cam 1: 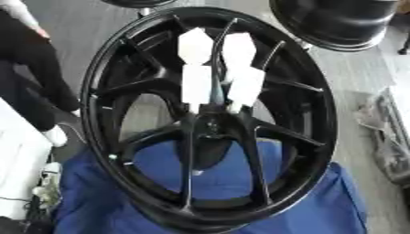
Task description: Pull the pin out of the wheel hub.
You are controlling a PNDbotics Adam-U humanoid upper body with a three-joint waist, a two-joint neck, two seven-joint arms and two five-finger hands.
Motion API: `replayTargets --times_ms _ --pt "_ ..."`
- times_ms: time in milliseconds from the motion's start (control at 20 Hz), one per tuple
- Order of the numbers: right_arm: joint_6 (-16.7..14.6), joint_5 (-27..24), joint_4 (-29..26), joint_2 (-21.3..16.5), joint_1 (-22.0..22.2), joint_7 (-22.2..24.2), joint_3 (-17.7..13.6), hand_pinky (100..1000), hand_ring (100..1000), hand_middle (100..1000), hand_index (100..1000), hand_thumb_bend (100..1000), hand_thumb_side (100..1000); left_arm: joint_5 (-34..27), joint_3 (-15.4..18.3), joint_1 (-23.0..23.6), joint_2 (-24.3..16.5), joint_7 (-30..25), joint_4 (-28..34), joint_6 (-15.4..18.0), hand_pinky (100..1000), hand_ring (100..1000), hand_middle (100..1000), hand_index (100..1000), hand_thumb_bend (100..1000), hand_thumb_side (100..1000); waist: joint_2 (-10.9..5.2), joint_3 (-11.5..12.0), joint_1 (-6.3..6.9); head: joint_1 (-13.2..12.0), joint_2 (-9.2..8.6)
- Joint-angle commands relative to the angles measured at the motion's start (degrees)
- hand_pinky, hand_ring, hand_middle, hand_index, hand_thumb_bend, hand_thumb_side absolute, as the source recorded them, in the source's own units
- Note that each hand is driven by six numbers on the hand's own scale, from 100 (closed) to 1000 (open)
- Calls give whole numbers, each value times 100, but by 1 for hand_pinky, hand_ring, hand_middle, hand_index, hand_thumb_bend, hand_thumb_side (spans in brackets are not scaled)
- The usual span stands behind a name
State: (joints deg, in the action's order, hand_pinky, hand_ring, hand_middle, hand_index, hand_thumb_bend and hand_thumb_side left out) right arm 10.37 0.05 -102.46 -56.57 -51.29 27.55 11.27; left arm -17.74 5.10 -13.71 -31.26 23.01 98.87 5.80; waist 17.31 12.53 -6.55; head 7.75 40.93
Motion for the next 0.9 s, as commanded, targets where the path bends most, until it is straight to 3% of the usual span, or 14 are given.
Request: replayTargets --times_ms 50,650,900 --pt "49 -117 -231 -279 -23 111 13 808 708 715 858 602 432 -5 24 -74 -189 -14 92 13 725 789 748 720 322 770 -96 8 40 40 -53" --pt "254 -460 -577 -382 98 593 347 791 671 704 860 569 450 -13 0 -82 -189 -23 97 -7 725 790 748 715 319 774 -45 22 33 84 -90" --pt "347 -557 -638 -308 90 592 455 788 668 702 861 563 446 -23 -30 -100 -178 -43 93 -22 724 790 749 714 317 776 -26 3 36 80 -92"
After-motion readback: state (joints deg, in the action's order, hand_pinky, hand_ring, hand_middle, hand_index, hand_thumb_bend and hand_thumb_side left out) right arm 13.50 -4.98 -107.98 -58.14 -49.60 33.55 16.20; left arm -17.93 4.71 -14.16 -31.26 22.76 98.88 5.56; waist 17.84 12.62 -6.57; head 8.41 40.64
